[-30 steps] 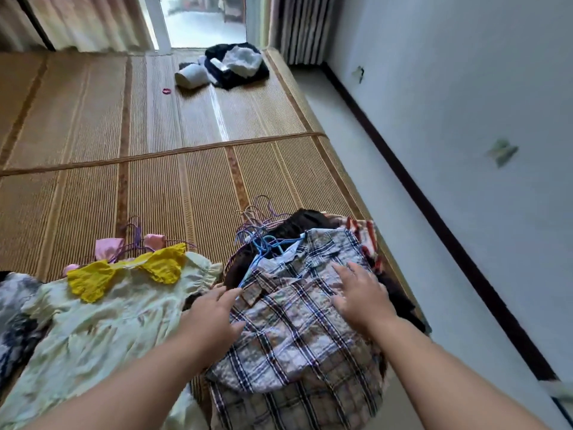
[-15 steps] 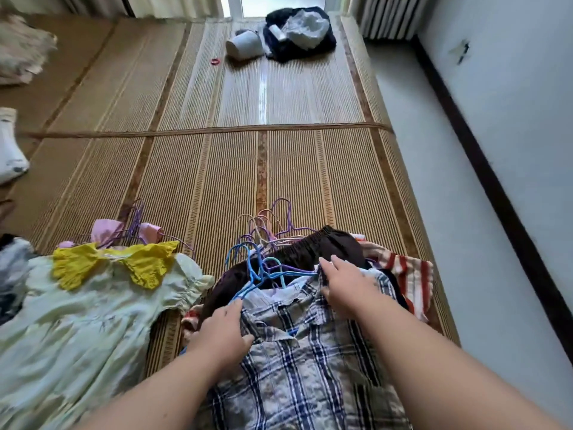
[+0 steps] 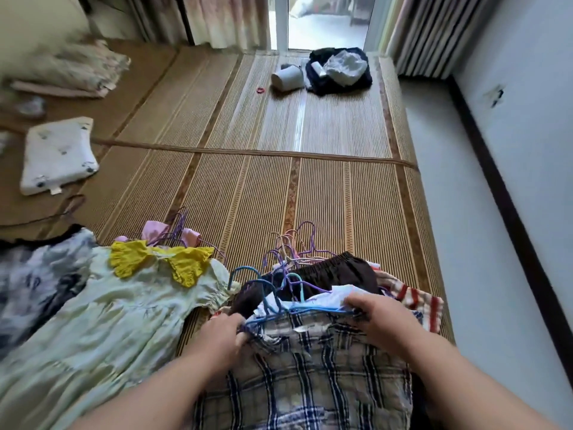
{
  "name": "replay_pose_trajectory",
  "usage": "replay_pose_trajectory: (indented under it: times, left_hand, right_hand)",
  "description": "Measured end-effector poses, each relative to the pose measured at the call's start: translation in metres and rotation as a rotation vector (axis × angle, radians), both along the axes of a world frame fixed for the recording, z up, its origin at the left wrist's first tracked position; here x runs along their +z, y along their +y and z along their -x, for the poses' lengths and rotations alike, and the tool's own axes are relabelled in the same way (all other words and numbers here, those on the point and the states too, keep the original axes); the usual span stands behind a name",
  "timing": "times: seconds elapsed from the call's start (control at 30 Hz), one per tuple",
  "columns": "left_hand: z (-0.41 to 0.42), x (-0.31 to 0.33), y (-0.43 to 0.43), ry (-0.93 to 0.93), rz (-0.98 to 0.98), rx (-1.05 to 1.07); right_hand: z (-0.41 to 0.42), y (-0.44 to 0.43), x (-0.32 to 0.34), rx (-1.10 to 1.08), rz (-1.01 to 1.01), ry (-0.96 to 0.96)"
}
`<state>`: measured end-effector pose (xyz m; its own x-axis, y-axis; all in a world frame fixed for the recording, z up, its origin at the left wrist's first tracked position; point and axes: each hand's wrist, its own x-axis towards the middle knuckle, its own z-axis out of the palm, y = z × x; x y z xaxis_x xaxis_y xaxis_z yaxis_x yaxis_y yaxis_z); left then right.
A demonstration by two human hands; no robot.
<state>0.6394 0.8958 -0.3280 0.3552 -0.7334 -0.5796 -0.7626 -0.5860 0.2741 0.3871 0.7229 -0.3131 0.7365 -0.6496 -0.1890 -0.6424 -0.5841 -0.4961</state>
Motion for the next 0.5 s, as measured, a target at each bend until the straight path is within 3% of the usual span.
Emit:
replay_pose_trajectory:
  times: [0.1,0.23,0.5]
  left_hand:
    - [-0.007,0.037,0.018,0.047,0.035,-0.023]
    - [-0.012,0.062,0.031,0.076,0.165,0.011]
    - [0.003,0.053,0.026,0.144,0.113,0.018]
  right_hand:
    - [-0.004,0.019,0.037,0.083,0.15,-0.087]
    - [0.001,0.029,0.059,0.033,0.077,0.039]
    - [0.027,0.034,0.072,-0.084,0.02,0.047]
